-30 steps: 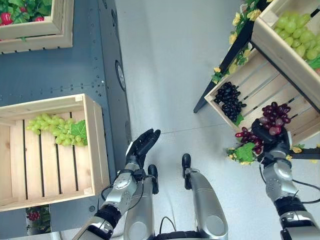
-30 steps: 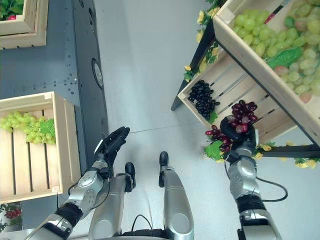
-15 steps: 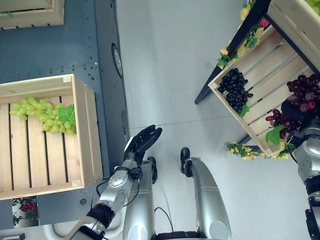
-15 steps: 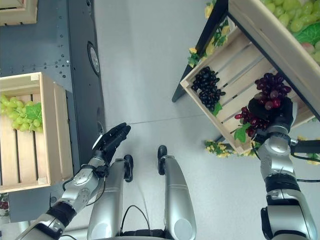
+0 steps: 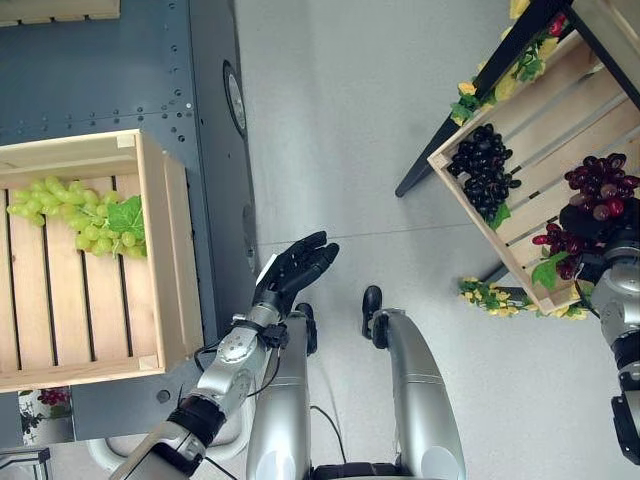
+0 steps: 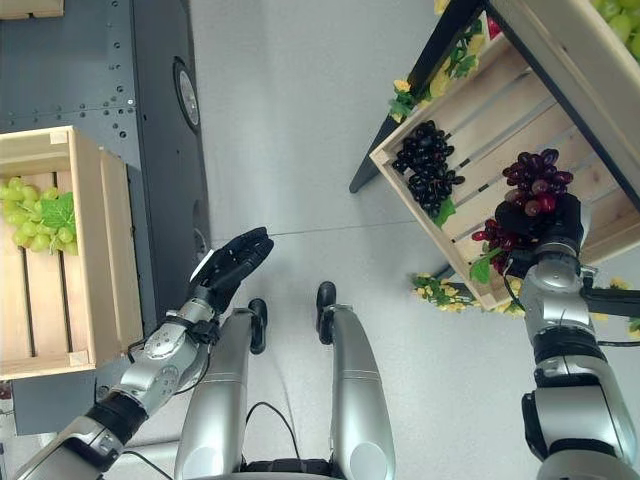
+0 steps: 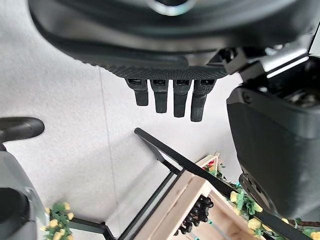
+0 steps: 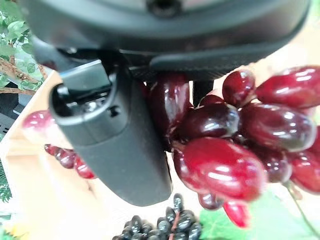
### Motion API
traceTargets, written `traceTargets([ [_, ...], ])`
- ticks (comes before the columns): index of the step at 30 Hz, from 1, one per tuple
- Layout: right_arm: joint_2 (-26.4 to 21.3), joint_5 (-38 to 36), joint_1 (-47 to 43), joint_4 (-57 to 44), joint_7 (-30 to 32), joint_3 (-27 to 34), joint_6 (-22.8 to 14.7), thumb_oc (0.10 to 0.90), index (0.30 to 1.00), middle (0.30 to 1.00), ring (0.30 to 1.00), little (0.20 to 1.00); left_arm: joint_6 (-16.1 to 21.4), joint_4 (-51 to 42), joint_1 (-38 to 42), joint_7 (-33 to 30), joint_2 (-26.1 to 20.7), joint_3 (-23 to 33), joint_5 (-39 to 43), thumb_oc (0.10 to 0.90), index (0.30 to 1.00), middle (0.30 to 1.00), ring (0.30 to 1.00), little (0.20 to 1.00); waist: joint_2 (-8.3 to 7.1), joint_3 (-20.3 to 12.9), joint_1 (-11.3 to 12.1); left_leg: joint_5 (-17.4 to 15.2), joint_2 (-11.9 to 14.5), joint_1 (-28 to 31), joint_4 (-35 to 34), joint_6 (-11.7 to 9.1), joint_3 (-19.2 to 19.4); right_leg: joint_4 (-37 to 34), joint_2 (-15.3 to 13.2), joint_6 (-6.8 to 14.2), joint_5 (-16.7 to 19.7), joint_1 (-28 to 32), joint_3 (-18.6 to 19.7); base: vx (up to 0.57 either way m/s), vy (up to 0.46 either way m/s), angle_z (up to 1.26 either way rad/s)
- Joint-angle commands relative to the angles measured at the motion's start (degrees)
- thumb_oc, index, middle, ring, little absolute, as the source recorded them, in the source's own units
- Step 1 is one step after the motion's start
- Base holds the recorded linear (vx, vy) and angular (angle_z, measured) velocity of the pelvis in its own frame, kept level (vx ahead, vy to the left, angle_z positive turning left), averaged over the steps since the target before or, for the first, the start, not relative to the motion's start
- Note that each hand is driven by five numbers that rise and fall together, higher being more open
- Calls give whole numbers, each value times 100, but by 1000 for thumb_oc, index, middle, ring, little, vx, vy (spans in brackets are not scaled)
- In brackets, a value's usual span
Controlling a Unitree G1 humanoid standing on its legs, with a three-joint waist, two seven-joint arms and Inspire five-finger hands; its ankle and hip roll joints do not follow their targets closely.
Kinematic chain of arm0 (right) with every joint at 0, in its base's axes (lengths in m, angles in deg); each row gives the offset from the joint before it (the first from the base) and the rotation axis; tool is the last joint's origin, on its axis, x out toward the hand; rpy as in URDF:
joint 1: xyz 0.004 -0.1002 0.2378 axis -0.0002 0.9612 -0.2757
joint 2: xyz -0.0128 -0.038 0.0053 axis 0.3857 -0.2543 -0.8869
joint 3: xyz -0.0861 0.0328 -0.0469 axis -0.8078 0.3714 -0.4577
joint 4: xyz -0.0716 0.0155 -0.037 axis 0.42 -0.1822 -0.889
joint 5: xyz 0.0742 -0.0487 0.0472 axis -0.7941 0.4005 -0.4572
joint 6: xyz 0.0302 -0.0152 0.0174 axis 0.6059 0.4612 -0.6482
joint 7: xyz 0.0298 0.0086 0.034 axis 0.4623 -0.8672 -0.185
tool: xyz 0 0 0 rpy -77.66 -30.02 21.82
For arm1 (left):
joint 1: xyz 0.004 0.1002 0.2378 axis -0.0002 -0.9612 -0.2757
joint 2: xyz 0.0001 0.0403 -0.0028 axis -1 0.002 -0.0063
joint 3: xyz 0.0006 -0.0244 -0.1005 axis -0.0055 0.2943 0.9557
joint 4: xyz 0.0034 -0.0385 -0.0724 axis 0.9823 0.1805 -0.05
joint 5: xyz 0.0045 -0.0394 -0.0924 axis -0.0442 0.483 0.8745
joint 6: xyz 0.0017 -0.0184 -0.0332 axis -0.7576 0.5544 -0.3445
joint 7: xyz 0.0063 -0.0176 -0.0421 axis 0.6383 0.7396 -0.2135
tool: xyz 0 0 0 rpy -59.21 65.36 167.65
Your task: Pick up the fruits from the basket on one side to the basket on the other side
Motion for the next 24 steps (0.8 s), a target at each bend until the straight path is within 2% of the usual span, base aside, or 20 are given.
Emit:
traceTargets([
  [1, -1126, 267, -430, 186, 323, 11, -352, 800, 900, 900, 900, 900, 735, -845, -58, 234, 92, -212, -82, 800, 900, 900, 900, 900, 130, -82, 96, -360, -253, 206, 69, 352, 503, 410, 152, -308, -412, 571, -354, -11, -1, 8],
  [15, -1082, 512, -544, 145, 332, -136, -284, 800, 900, 900, 900, 900, 825, -836, -165, 343, 48, -174, -3, 800, 900, 900, 900, 900, 134, -82, 139, -351, -252, 237, 24, 342, 476, 438, 137, -313, -461, 584, -378, -1, -1, 0],
  [19, -1065, 549, -504, 159, 348, -143, -384, 800, 900, 900, 900, 900, 823, -840, -164, 308, 38, -150, -51, 800, 900, 900, 900, 900, 103, -82, 161, -356, -254, 242, 38, 345, 453, 436, 144, -310, -460, 607, -383, 0, 0, 0],
  [24, -936, 746, -303, -168, 386, -120, -862, 800, 900, 900, 900, 900, 1043, -909, -117, -99, 36, -33, -389, 800, 900, 900, 900, 900, 49, -82, 154, -339, -255, 261, 12, 342, 437, 428, 144, -300, -453, 626, -393, 14, 12, 2],
])
